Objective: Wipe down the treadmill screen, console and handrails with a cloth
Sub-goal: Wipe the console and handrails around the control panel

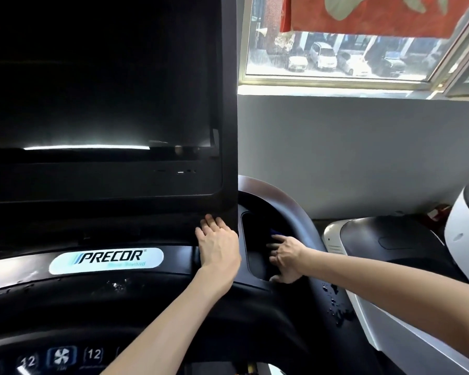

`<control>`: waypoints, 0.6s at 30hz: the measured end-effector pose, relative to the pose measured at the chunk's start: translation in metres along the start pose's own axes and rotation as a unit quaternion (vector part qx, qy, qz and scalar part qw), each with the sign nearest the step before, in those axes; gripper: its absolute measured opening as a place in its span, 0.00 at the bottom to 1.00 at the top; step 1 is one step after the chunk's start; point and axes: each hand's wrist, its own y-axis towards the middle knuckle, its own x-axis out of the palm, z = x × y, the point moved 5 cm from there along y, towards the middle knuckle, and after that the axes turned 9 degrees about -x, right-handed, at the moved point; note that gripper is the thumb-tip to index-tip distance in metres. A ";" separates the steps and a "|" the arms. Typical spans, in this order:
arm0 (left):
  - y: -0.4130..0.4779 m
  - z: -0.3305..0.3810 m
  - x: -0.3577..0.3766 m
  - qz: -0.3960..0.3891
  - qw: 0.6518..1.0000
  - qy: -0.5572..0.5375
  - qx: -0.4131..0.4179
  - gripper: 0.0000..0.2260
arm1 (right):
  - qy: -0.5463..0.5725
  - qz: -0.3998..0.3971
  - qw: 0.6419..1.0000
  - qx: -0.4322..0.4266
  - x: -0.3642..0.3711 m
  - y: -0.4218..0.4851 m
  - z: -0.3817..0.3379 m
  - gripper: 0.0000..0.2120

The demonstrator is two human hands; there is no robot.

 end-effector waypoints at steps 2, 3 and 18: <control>0.000 -0.001 0.000 -0.003 1.000 0.003 0.002 0.29 | -0.013 0.026 0.999 -0.046 -0.001 -0.006 -0.002 0.23; -0.001 -0.001 -0.001 -0.005 1.000 0.002 0.002 0.29 | -0.019 0.042 0.998 -0.052 -0.003 -0.005 0.002 0.19; 0.000 -0.001 -0.001 -0.014 1.000 0.011 0.012 0.32 | 0.081 -0.108 0.991 -0.024 -0.010 0.000 -0.003 0.18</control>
